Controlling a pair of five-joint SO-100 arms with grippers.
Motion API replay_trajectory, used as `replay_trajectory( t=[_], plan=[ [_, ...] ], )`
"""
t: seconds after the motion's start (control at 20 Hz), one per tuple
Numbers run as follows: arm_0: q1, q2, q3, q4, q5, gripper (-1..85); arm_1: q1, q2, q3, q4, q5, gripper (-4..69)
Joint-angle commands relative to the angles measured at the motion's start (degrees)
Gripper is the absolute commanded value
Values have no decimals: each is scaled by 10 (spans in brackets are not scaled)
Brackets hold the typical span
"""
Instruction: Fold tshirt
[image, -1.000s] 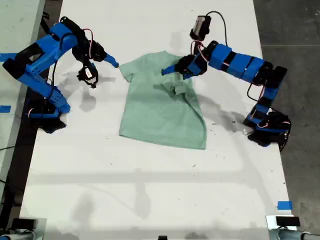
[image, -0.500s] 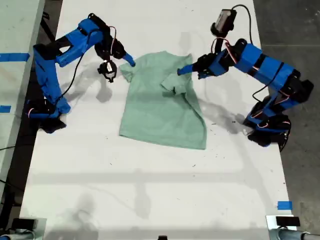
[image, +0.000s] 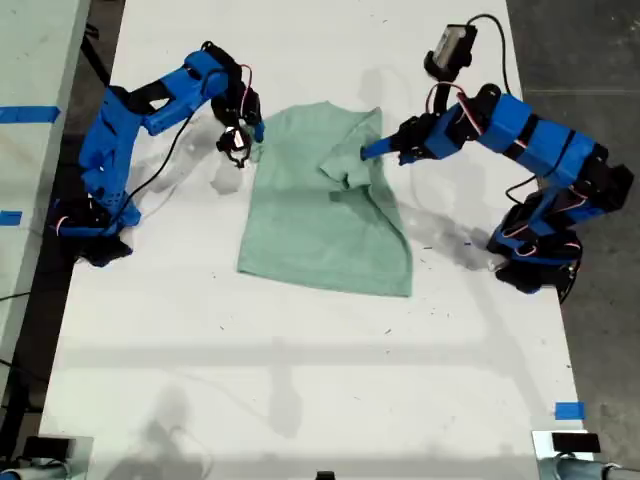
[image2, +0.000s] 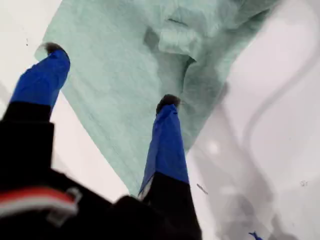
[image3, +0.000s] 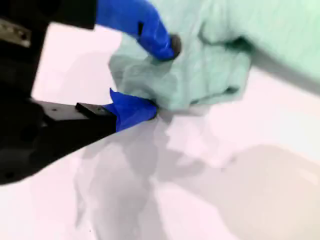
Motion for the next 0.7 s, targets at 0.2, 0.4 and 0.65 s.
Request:
replay_trajectory(
  t=[0.2,0.4,0.65],
  plan=[
    [10,82,-4,41,-1,1,-9,53,18,-17,12,304],
    [33,203,-9,71,3,1,-3,74,37,-17,15,301],
    [178,218,-27,-84,10,1,4,79,53,-26,13,299]
  ],
)
